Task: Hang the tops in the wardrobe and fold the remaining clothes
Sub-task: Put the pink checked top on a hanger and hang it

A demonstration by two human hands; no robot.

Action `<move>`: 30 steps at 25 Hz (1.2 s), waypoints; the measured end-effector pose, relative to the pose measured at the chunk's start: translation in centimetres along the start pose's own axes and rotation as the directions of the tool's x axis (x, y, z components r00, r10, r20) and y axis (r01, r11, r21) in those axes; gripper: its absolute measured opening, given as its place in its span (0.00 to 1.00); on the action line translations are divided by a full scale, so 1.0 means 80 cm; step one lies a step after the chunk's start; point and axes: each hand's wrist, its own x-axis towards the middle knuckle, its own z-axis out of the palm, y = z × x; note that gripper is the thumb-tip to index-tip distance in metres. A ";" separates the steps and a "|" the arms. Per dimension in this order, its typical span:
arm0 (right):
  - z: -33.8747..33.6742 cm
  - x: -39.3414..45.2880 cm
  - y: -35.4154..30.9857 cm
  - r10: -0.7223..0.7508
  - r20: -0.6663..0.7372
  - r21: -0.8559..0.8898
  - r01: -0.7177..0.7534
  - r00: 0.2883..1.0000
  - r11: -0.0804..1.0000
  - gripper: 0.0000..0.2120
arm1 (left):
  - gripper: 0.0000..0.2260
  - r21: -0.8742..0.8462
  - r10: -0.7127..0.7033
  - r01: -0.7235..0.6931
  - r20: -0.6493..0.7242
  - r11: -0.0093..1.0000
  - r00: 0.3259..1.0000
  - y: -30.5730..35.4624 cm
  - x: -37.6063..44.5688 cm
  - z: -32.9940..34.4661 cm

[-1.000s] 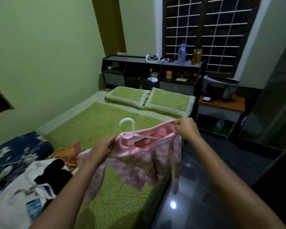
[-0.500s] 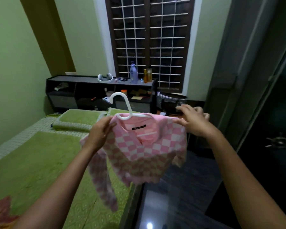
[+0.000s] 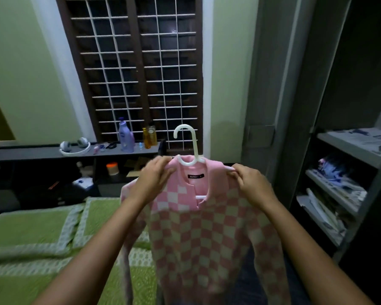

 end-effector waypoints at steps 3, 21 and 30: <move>0.003 0.051 0.033 0.055 -0.099 -0.047 -0.060 0.994 0.997 0.10 | 0.28 0.370 -0.042 0.097 -0.155 0.924 0.987 -0.004 0.067 0.042; -0.074 0.254 0.377 0.394 -0.311 0.042 -0.401 0.865 0.915 0.11 | 0.25 -0.049 0.375 -0.373 0.178 0.927 0.910 0.055 0.473 0.379; -0.187 0.161 0.459 0.581 -0.538 -0.266 -0.777 0.610 0.570 0.21 | 0.17 -0.448 0.647 -0.571 0.022 0.688 0.762 0.255 0.585 0.533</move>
